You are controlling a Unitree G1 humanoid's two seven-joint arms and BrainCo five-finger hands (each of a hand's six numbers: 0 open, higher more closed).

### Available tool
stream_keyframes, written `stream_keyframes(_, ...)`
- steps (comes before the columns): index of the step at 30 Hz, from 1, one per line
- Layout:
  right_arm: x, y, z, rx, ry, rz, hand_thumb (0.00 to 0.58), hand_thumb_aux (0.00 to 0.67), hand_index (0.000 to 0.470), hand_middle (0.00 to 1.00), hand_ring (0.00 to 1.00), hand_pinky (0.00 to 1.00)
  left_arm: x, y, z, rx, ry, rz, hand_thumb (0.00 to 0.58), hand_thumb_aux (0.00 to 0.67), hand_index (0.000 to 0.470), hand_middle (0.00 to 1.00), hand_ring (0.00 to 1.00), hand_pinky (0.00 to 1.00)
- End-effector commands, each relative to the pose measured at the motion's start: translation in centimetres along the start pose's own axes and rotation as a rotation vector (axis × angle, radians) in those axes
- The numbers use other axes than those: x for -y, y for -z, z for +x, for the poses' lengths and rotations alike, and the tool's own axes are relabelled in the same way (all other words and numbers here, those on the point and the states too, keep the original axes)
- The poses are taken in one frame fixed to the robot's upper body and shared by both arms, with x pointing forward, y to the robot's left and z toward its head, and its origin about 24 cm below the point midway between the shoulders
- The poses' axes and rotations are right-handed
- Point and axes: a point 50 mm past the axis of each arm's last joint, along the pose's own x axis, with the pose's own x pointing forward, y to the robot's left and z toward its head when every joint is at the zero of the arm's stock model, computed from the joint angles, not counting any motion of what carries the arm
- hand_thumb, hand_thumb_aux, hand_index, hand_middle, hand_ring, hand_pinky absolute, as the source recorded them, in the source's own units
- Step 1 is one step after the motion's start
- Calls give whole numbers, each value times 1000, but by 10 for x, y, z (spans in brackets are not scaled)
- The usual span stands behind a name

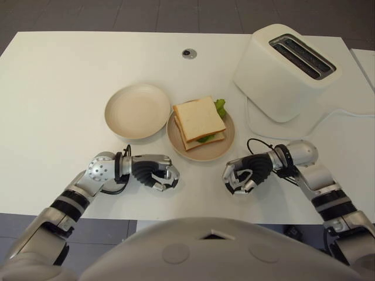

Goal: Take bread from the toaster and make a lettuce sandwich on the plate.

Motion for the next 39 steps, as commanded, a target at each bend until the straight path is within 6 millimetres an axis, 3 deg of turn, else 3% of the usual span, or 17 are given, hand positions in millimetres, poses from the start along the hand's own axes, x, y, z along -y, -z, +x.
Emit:
stream_keyframes(1, 9, 22, 5, -133, 24, 1, 580, 670, 470, 1000, 1000, 1000, 10, 28, 10, -193, 51, 18, 580, 670, 470, 1000, 1000, 1000)
stream_keyframes(4, 34, 23, 7, -125, 210, -54, 580, 670, 470, 1000, 1000, 1000, -13, 31, 23, -200, -137, 107, 580, 670, 470, 1000, 1000, 1000)
stream_keyframes(9, 98, 15, -4, -162, 726, -213, 580, 670, 470, 1000, 1000, 1000, -55, 34, 34, -230, -454, 251, 580, 670, 470, 1000, 1000, 1000)
stream_keyframes(12, 119, 6, -11, -131, 924, -298, 580, 670, 470, 1000, 1000, 1000, -75, 33, 35, -260, -584, 355, 580, 670, 470, 1000, 1000, 1000)
stream_keyframes(13, 123, 2, -12, -107, 979, -317, 580, 670, 470, 1000, 1000, 1000, -80, 30, 36, -244, -634, 375, 579, 649, 455, 1000, 1000, 1000)
stream_keyframes(14, 128, -2, -13, -79, 1027, -331, 580, 670, 470, 1000, 1000, 1000, -85, 26, 36, -219, -689, 390, 554, 528, 370, 1000, 1000, 1000)
stream_keyframes(15, 131, -5, -14, -46, 1073, -336, 580, 670, 470, 1000, 1000, 1000, -91, 21, 36, -191, -751, 403, 487, 402, 282, 1000, 1000, 1000)
stream_keyframes(16, 133, -8, -16, -7, 1110, -330, 580, 670, 470, 1000, 1000, 1000, -95, 17, 35, -166, -805, 408, 281, 189, 133, 965, 965, 965)
stream_keyframes(17, 134, -12, -18, 52, 1155, -317, 580, 670, 470, 965, 965, 965, -99, 11, 33, -130, -861, 400, 179, 113, 79, 925, 925, 925)
stream_keyframes(18, 136, -19, -24, 136, 1214, -298, 580, 670, 470, 573, 573, 573, -104, 3, 30, -71, -938, 373, 0, 0, 0, 624, 624, 624)
stream_keyframes(19, 137, -26, -31, 218, 1275, -286, 447, 349, 245, 0, 0, 0, -109, -5, 26, -8, -1009, 342, 0, 0, 0, 337, 337, 337)
stream_keyframes(20, 138, -33, -38, 302, 1326, -276, 0, 0, 0, 0, 0, 0, -114, -13, 22, 58, -1073, 310, 0, 0, 0, 196, 196, 196)
stream_keyframes(21, 137, -40, -44, 376, 1360, -267, 0, 0, 0, 0, 0, 0, -117, -20, 17, 117, -1122, 275, 0, 0, 0, 0, 0, 0)
stream_keyframes(26, 123, -72, -69, 700, 1434, -247, 0, 0, 0, 0, 0, 0, -124, -51, -10, 452, -1303, 83, 0, 0, 0, 0, 0, 0)
stream_keyframes(31, 108, -83, -64, 746, 1367, -248, 0, 0, 0, 0, 0, 0, -123, -46, -14, 455, -1283, 14, 0, 0, 0, 0, 0, 0)
stream_keyframes(39, 103, -83, -60, 722, 1308, -242, 0, 0, 0, 0, 0, 0, -124, -42, -11, 421, -1248, 6, 0, 0, 0, 0, 0, 0)
